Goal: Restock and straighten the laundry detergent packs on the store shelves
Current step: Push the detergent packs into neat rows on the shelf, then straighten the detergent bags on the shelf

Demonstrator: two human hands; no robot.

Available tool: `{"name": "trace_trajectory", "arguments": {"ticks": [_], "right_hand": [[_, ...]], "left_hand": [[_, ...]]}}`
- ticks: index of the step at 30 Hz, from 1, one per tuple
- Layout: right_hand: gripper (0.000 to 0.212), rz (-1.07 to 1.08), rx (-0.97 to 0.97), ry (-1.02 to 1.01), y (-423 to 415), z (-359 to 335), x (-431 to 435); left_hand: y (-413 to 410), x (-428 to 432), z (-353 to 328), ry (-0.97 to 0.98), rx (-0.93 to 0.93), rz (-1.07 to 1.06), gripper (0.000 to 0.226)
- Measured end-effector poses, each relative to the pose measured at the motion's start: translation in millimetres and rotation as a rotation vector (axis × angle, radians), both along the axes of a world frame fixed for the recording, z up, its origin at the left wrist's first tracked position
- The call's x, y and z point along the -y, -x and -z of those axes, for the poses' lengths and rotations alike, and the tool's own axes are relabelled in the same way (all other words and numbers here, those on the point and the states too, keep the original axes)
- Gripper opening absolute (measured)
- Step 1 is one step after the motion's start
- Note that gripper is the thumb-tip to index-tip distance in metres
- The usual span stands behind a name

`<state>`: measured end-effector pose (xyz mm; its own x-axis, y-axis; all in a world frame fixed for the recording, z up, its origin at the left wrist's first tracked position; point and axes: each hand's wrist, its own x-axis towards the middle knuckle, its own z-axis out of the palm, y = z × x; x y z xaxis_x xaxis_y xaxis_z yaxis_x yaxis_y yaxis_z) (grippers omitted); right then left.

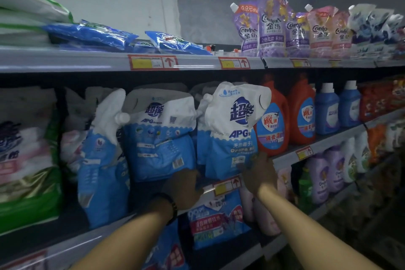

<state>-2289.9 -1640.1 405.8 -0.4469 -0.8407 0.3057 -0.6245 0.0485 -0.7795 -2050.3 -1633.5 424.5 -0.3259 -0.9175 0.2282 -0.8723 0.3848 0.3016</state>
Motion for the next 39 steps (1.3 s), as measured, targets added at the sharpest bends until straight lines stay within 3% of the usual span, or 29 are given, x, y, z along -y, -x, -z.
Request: {"name": "trace_trajectory", "arguments": {"ticks": [5, 10, 13, 17, 22, 25, 27, 30, 34, 36, 38, 39], "right_hand": [[0.050, -0.086, -0.050, 0.009, -29, -5, -34], [0.039, -0.273, -0.120, 0.063, -77, -26, -39], [0.044, -0.383, 0.025, 0.034, -103, -40, -28], [0.050, -0.456, 0.189, 0.043, -125, -47, -7], [0.050, -0.487, 0.228, 0.053, -145, -49, 30], [0.045, -0.494, 0.314, 0.064, -156, -56, 43], [0.056, -0.534, 0.372, 0.056, -161, -57, 52], [0.094, -0.521, 0.395, 0.036, -160, -41, 100], [0.119, -0.567, 0.465, 0.088, -155, -15, 152], [0.105, -0.539, 0.464, 0.107, -161, -31, 125], [0.077, -0.510, 0.459, 0.111, -170, -52, 84], [0.064, -0.531, 0.482, 0.119, -170, -55, 75]], "left_hand": [[-2, -15, -1, -0.002, 0.110, 0.022, 0.053], [-15, -29, -10, 0.132, -0.007, -0.034, 0.051], [-43, -34, -15, 0.193, -0.127, -0.098, 0.045], [-85, -33, -11, 0.182, -0.151, -0.164, 0.043], [-103, -33, -22, 0.223, -0.377, -0.347, 0.054], [-112, -28, -26, 0.191, -0.521, -0.344, 0.066], [-121, -19, -25, 0.130, -0.602, -0.290, 0.068], [-130, -12, -35, -0.003, -0.757, -0.164, 0.055], [-144, -10, -40, -0.107, -0.975, -0.126, 0.038], [-149, -9, -40, -0.139, -1.043, -0.142, 0.040], [-150, -9, -42, -0.163, -1.092, -0.167, 0.054], [-151, -9, -44, -0.173, -1.116, -0.176, 0.050]]}}
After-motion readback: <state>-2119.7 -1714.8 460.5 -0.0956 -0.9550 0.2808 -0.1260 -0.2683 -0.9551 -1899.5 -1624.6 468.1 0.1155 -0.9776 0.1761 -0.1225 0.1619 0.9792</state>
